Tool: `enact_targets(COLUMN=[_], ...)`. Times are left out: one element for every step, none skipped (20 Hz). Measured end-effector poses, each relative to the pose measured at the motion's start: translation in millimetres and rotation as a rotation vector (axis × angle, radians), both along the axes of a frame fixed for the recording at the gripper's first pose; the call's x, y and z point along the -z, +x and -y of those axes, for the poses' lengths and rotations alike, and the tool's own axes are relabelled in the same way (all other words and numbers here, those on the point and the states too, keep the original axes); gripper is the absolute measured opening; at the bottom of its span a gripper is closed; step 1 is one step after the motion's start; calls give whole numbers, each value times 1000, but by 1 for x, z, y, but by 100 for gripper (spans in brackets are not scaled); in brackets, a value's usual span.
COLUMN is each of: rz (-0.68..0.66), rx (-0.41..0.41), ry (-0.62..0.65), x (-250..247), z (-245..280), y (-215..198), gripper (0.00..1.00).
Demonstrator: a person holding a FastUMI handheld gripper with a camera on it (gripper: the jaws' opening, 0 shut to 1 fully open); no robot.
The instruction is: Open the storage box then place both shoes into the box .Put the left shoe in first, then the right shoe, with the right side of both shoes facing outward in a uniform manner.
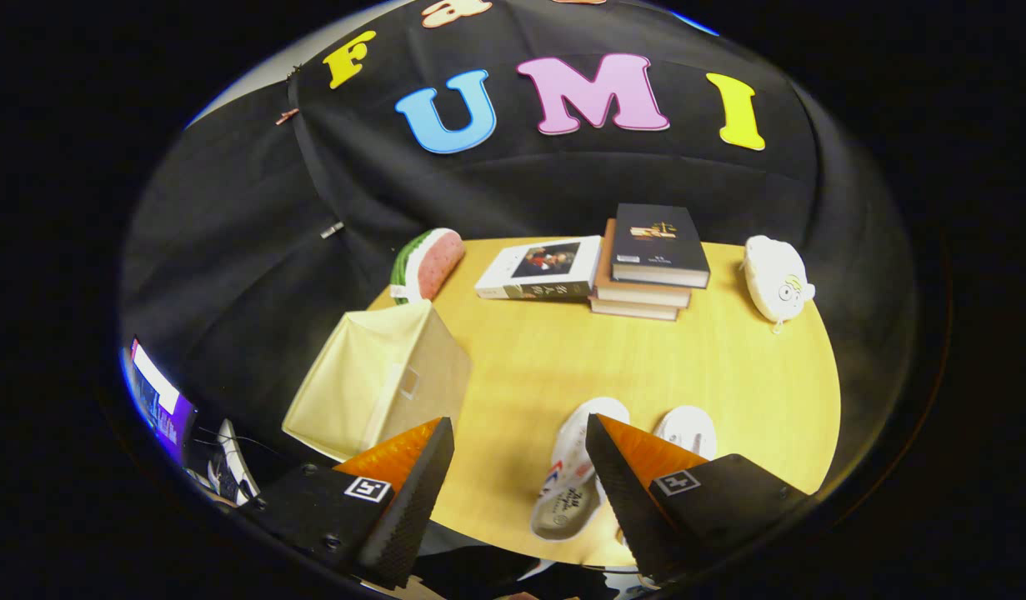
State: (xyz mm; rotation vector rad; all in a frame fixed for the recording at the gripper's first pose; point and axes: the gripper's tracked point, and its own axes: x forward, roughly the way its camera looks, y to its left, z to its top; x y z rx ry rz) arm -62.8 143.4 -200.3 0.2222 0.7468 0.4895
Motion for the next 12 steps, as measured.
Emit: enact_targets(rz=[-11,-26,-38,-50,-64,-78,-92,-107,-122,-135,-144,-152], rx=[5,8,7,7,7,11,16,23,25,27,27,24], ry=[-31,-63,-91,-118,-141,-160,-171,-180,-184,-189,-196,-204], x=[13,23,33,44,54,65,75,85,93,101,108,115], z=[7,13,19,22,26,31,35,38,39,40,41,41], y=[-2,-5,-10,-14,-18,-21,-25,-26,-27,-29,-29,-29], gripper=[98,98,98,98,98,98,98,97,97,95,93,88])
